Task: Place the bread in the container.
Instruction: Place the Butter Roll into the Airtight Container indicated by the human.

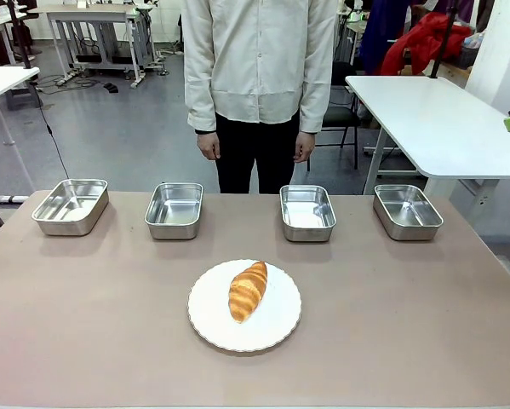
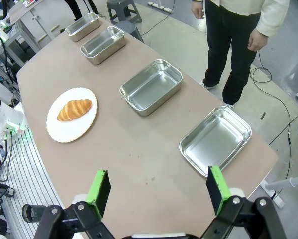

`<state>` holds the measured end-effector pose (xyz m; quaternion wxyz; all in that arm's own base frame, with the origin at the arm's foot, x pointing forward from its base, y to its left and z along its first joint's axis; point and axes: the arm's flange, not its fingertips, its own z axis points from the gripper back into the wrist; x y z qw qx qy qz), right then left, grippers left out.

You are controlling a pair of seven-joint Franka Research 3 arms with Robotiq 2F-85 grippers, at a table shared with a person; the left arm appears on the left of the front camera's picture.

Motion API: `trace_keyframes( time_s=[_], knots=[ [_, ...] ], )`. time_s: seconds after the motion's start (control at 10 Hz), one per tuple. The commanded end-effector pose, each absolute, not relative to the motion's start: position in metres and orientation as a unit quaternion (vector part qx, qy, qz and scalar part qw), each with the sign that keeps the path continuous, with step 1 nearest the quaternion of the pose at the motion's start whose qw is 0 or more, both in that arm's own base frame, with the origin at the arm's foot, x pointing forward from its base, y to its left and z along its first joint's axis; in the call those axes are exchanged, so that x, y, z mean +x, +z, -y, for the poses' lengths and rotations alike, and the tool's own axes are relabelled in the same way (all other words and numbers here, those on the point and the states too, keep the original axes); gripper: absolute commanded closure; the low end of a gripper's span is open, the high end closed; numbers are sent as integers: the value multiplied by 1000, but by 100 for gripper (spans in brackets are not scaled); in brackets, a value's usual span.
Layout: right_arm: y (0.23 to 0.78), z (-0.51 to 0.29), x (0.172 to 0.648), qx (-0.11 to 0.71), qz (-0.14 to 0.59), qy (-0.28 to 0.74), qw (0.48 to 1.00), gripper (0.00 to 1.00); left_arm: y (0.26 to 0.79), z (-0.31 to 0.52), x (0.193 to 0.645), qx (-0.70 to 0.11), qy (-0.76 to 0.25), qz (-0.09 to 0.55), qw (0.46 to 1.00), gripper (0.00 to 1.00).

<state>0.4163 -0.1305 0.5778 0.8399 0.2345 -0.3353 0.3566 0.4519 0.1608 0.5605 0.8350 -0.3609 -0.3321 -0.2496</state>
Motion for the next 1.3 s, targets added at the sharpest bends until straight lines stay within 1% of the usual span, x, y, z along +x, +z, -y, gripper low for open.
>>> trace_keyframes(
  time_s=[0.0,1.2],
  knots=[
    [578,131,417,240,343,360,834,0,562,-160,451,-364,-251,331,833,0],
    [578,131,417,240,343,360,834,0,562,-160,451,-364,-251,331,833,0]
  ],
)
